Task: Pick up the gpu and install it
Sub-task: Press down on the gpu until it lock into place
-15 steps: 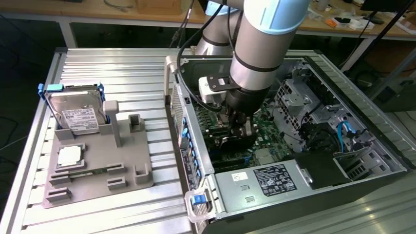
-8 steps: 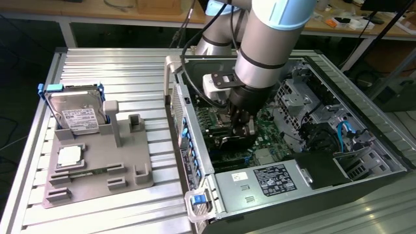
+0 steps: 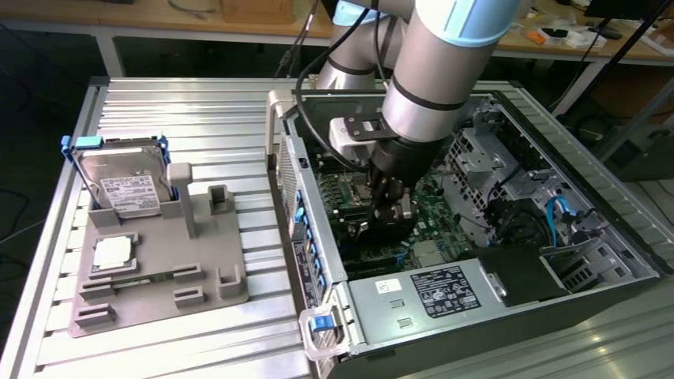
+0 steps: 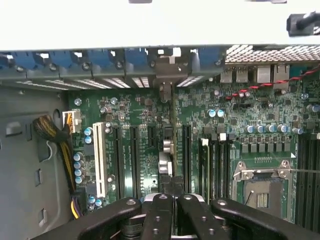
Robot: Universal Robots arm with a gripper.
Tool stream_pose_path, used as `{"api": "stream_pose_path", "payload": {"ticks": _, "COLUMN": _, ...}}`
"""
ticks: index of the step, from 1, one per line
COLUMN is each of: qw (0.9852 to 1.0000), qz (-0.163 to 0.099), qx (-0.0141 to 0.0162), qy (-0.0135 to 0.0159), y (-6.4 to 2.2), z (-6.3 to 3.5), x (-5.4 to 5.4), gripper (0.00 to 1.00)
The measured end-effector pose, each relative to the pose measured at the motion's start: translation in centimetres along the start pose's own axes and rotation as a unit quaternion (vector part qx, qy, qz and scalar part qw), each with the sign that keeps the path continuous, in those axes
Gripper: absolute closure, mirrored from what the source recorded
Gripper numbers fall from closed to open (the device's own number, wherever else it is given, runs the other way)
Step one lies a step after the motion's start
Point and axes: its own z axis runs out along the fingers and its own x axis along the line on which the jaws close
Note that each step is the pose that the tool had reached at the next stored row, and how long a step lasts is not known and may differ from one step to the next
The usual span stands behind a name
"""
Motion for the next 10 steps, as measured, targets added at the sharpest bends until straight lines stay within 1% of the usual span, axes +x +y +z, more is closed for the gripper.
{"api": "stream_pose_path", "payload": {"ticks": 4, "qw": 1.0, "qz": 0.0, "qx": 0.0, "qy": 0.0, "y": 0.79, "z": -0.01, "x": 0.0, "gripper": 0.89}}
{"api": "stream_pose_path", "payload": {"ticks": 10, "qw": 1.0, "qz": 0.0, "qx": 0.0, "qy": 0.0, "y": 2.37, "z": 0.02, "x": 0.1, "gripper": 0.89}}
